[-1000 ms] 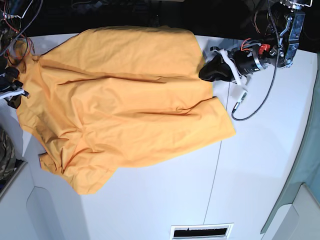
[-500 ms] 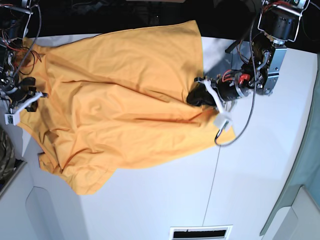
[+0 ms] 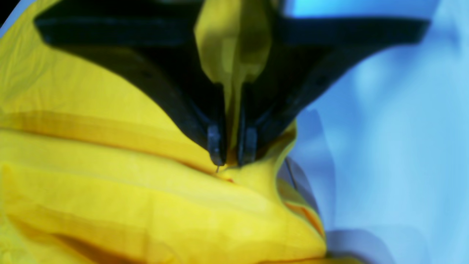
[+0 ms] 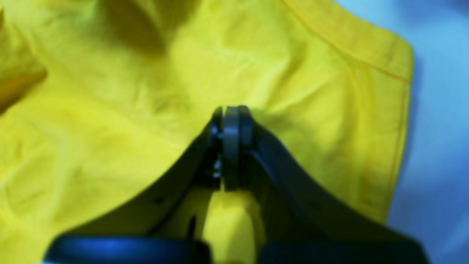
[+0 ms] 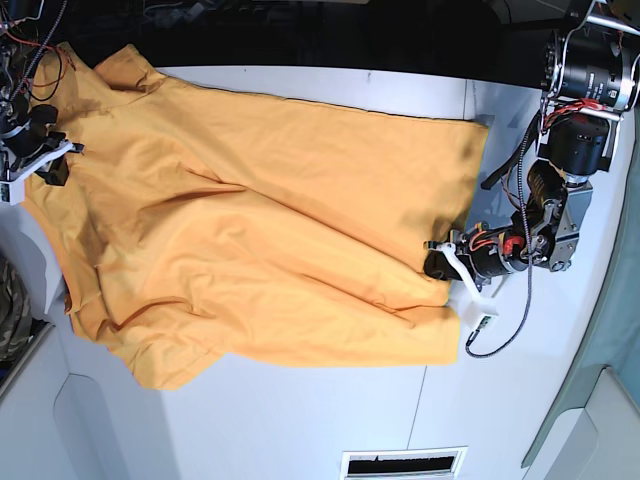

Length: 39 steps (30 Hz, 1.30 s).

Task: Layout the t-shirt on the table in an organized manner, then fold the t-shirt properly
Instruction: 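Grasp the shirt edge with the left gripper, then pull the shirt edge with the left gripper to straighten the shirt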

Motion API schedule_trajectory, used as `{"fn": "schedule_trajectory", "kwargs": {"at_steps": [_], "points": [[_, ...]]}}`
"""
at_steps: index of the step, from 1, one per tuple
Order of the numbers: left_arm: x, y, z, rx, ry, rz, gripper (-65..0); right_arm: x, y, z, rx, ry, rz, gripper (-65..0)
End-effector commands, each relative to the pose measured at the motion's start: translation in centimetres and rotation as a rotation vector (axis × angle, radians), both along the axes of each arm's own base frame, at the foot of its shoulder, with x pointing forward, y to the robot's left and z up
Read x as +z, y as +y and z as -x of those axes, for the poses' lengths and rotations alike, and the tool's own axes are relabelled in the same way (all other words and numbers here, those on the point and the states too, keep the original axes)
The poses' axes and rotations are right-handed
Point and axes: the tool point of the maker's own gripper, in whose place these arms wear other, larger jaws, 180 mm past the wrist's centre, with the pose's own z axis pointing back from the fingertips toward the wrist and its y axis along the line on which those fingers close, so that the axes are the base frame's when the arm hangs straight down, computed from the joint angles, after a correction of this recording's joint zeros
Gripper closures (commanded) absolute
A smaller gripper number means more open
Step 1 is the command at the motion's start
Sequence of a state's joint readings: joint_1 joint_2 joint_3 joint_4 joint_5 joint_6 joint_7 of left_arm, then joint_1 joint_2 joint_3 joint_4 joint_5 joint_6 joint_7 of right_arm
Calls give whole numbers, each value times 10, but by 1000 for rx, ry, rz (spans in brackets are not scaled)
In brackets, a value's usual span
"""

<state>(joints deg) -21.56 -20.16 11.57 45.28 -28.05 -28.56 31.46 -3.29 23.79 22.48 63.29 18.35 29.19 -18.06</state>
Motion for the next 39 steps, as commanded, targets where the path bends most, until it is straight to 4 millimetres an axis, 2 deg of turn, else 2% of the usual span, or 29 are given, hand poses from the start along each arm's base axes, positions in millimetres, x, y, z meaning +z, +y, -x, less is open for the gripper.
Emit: {"fn": "schedule_trajectory", "kwargs": {"at_steps": [1,3,6,8,9,12,15,18,22,23,27,29,34,37,39], "points": [[-11,22,12,-2,73,-101,-91,16,-7,-17,8,-46,23,0],[-11,23,13,-1,73,-102,-96,24,-9,-32,15,-68,41,0],[-10,25,14,-15,79,-102,-174,37,-13,-57,20,-100,73,0],[-6,18,19,-56,90,-45,-227,47,-15,-73,18,-120,78,0],[-2,15,19,-68,89,-11,-233,51,-14,-80,17,-122,74,0],[19,8,17,-103,74,76,-233,60,-13,-91,9,-97,39,0],[42,13,13,-120,31,95,-233,69,-21,-87,-10,-97,11,0],[58,19,27,-158,15,96,-233,77,-38,-65,-62,-101,-12,0],[62,25,63,-214,23,84,-234,86,-56,-19,-129,-84,-76,0],[63,23,72,-233,26,87,-247,88,-60,-7,-151,-76,-92,-30],[65,11,102,-274,28,104,-278,90,-89,38,-236,-49,-98,-293],[67,8,118,-265,29,131,-278,84,-98,64,-251,0,-83,-345],[68,21,150,-202,41,157,-278,65,-91,115,-231,121,-118,-346],[66,33,162,-154,52,167,-278,59,-84,132,-216,153,-149,-346],[65,40,168,-116,54,169,-278,58,-83,134,-217,151,-147,-346]]}}
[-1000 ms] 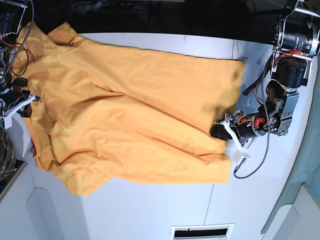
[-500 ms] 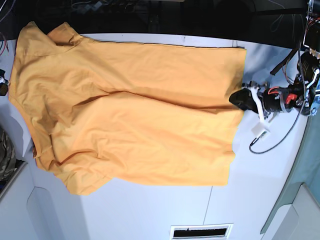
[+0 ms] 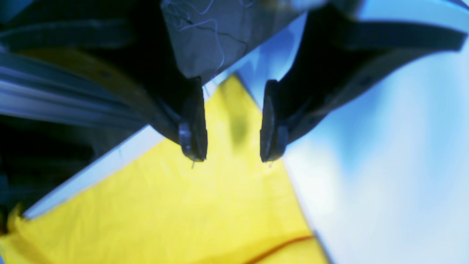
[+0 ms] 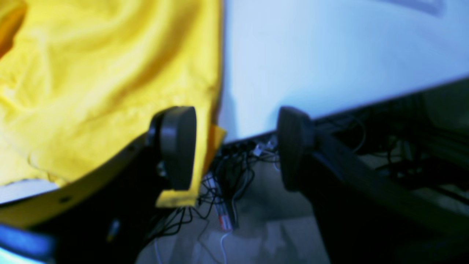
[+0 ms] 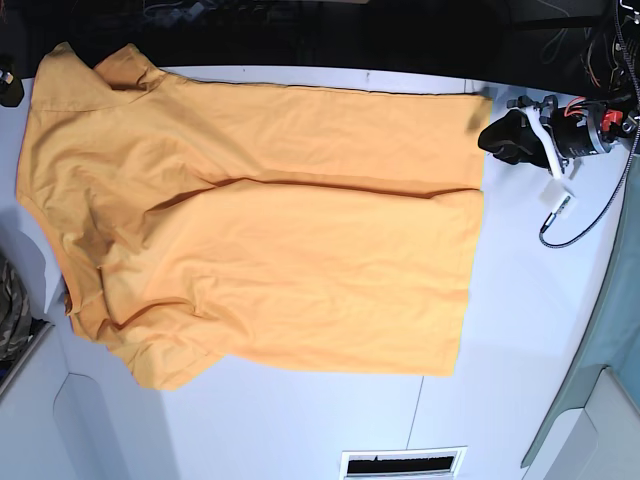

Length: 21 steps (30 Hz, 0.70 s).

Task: Layout the t-shirt on the table in an organized manner, then fold the t-shirt properly
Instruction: 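Pull the shirt edge with the left gripper to straighten the shirt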

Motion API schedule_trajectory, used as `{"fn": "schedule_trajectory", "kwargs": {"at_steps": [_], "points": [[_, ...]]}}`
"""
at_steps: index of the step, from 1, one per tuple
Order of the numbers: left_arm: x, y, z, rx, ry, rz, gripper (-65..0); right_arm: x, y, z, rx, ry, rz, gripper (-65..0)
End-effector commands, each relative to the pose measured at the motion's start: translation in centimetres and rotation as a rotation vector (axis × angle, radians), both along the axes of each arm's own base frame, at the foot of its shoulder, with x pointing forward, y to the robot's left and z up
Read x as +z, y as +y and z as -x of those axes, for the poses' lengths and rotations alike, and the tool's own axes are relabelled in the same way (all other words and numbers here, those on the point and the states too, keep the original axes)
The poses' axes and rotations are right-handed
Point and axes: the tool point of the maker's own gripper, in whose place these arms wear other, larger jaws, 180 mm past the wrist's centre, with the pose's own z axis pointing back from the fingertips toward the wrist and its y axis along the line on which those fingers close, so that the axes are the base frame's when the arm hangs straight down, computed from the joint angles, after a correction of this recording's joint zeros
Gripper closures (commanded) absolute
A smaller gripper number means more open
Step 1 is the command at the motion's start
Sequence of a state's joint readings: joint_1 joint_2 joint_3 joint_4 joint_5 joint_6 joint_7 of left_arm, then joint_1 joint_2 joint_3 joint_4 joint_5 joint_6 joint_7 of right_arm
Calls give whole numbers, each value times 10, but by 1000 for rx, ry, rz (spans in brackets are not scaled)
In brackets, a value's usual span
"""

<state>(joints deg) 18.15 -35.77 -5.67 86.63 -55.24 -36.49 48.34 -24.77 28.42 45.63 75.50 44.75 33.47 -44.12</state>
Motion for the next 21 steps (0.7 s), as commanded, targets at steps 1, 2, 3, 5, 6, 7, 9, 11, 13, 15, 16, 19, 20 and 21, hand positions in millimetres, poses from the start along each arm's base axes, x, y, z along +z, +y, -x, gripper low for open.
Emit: {"fn": "schedule_trajectory", "kwargs": {"at_steps": [1,2,3,5,6,7,9,11,13,15,16,19,20,21], "points": [[7,2,-4,12,-29,15,-278,12,-9,-8,8,-37,31,-346],[5,4,-1,32,-27,17,-278,11,-7,-7,8,-36,25,-346],[2,5,1,48,-22,17,-278,8,-4,-7,11,-35,19,-346],[-4,7,5,72,-10,14,-278,1,6,-8,33,-27,13,-346],[-8,8,6,82,-3,12,-278,-3,13,-11,56,-22,12,-346],[-11,9,7,93,-2,11,-278,-9,21,-12,83,-4,6,-346],[-17,13,10,112,13,12,-278,-21,38,-10,133,30,-14,-346],[-23,18,15,121,35,0,-278,-29,52,-9,171,55,-35,-346],[-28,21,20,120,55,-15,-278,-35,63,-8,202,70,-49,-345],[-32,24,23,116,65,-32,-278,-38,72,-7,222,77,-61,-345],[-33,24,25,113,70,-40,-278,-40,74,-6,226,80,-66,-345],[-34,25,27,109,76,-46,-278,-43,81,-5,221,76,-82,-345],[-34,22,28,94,77,-37,-278,-45,85,-4,217,76,-90,-345],[-34,18,31,68,78,-30,-277,-46,88,-3,214,75,-99,-345]]}}
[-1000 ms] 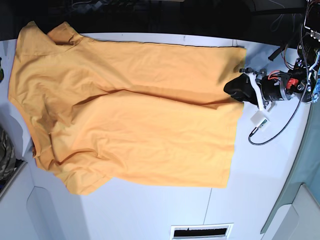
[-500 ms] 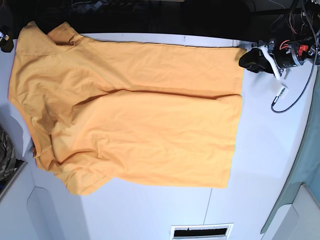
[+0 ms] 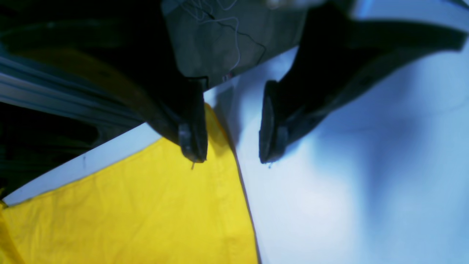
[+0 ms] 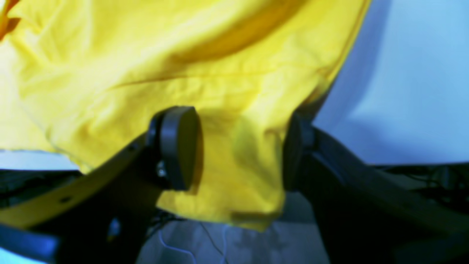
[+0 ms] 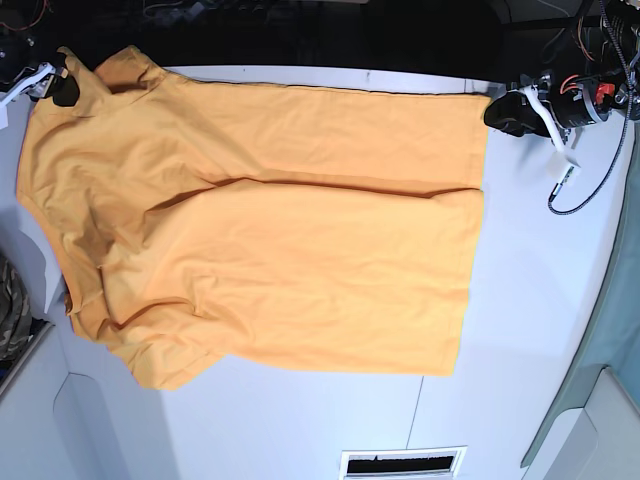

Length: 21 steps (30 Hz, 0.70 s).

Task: Layout the t-shirt on the table in an organized manner, then fold the t-shirt properly
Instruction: 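Pull the shirt edge with the left gripper to straighten the shirt, then grasp the shirt edge with both grippers and lay it flat, releasing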

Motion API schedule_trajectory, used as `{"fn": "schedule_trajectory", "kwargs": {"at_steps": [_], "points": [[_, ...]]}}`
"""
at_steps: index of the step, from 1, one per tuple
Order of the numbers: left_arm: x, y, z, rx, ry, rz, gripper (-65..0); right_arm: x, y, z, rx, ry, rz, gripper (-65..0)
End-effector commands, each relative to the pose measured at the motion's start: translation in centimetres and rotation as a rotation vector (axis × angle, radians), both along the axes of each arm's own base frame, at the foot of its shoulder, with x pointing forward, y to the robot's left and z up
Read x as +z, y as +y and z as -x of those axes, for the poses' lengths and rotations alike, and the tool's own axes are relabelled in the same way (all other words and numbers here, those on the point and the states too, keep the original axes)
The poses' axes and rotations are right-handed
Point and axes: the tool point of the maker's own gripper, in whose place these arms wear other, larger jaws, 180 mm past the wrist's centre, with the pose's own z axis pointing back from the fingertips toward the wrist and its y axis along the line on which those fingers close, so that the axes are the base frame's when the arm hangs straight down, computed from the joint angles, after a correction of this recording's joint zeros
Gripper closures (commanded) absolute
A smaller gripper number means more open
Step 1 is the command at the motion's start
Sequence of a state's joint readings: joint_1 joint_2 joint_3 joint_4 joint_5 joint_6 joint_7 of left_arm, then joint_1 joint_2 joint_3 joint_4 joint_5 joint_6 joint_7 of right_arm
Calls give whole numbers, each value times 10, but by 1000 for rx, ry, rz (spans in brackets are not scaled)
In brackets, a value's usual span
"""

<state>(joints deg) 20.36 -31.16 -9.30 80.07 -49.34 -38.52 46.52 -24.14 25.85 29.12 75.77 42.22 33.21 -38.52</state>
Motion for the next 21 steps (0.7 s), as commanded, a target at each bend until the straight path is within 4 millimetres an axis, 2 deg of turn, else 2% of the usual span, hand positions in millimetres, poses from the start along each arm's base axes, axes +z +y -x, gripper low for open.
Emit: {"fn": "schedule_trajectory", "kwargs": {"at_steps": [1,3,5,8,9,14,17,21], "points": [[2,0,3,-42,4,-5,-277,-2,3,6,13,26,-2,-343],[-4,-10,11,-78,30,-1,-276,-4,7,7,8,26,-13,-300],[-9,-22,18,-119,51,9,-237,-4,8,7,6,24,-16,-196],[-13,-38,23,-151,50,38,-63,-3,8,4,1,12,-14,-31],[-13,-41,23,-154,46,44,-16,-2,7,3,-1,6,-13,0],[-3,-35,16,-138,14,41,0,15,-2,-9,-4,-44,19,0],[15,-30,10,-88,-39,72,0,34,-18,-16,-23,-75,55,0],[37,-29,19,-106,-93,45,0,58,-29,-20,-64,-108,30,0]]}}
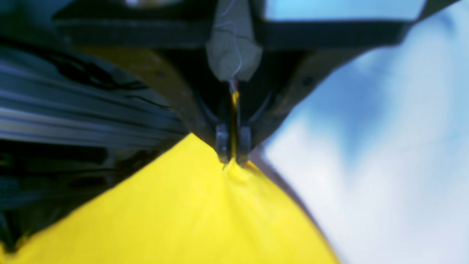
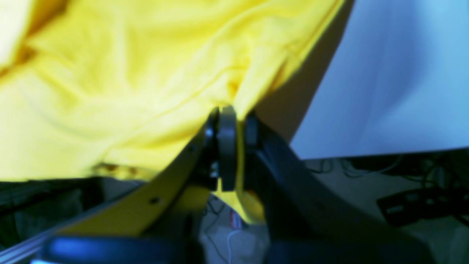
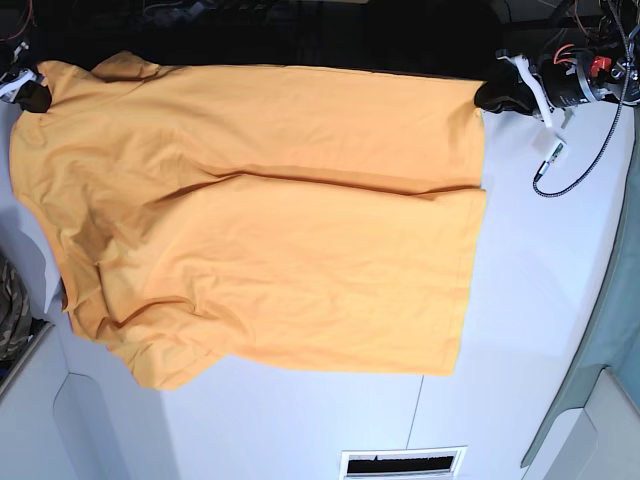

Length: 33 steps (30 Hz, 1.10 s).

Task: Layout the t-shirt on the table in an organized manner, then fold the t-shirt properly
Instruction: 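Grasp the shirt edge with both grippers and lay it flat, releasing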

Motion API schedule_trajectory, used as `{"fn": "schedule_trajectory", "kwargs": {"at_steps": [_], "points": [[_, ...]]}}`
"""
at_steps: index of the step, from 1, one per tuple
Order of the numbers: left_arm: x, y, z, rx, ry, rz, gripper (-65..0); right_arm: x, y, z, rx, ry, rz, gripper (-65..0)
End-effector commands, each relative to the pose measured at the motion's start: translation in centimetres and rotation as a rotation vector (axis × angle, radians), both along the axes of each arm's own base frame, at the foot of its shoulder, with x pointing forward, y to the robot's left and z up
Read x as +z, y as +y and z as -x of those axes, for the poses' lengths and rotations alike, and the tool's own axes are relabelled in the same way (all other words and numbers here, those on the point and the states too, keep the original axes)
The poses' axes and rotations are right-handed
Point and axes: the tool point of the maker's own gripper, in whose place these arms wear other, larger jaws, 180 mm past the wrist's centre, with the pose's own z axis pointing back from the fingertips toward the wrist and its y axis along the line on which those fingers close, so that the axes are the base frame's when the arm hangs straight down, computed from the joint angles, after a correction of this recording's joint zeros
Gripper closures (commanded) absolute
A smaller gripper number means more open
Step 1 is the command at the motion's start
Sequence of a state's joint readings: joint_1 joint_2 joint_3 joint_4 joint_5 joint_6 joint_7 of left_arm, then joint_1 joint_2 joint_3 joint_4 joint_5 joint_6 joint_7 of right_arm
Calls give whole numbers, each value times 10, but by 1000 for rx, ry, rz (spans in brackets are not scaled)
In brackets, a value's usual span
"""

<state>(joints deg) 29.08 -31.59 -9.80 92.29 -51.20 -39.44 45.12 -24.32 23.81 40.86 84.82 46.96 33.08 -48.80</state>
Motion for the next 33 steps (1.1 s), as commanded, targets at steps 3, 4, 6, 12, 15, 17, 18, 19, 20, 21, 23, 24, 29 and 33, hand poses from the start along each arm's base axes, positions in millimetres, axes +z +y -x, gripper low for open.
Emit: {"fn": "schedule_trajectory", "kwargs": {"at_steps": [3,4,6,12,15,17,18,19,20,21,23,24,29,33], "points": [[25,-2,3,-29,-70,-6,0,17,-15,-1,-14,-36,36,0],[31,-3,3,-29,-92,-4,0,19,-17,1,-22,-39,36,0],[45,-3,1,-21,-141,-3,0,22,-20,9,-34,-38,35,0],[83,7,-13,-4,-256,-28,0,41,-31,26,-47,-47,75,0],[90,7,-14,0,-273,-24,0,53,-38,27,-48,-72,105,0],[92,6,-16,7,-289,-16,0,60,-40,21,-56,-105,112,0],[95,6,-19,15,-309,-8,0,63,-42,16,-63,-133,117,0],[98,7,-23,22,-335,-8,0,65,-42,11,-67,-155,121,0],[99,8,-29,27,-361,-17,0,67,-44,4,-67,-172,131,0],[100,11,-35,31,-382,-31,0,71,-44,-4,-74,-197,131,0],[95,15,-46,32,-393,-50,0,78,-42,-24,-76,-255,120,0],[90,15,-51,33,-389,-50,0,80,-42,-35,-73,-275,123,0],[57,7,-71,19,-338,-30,0,73,-33,-84,-57,-326,105,0],[38,5,-96,-8,-341,-64,0,60,-24,-124,-52,-348,75,0]]}}
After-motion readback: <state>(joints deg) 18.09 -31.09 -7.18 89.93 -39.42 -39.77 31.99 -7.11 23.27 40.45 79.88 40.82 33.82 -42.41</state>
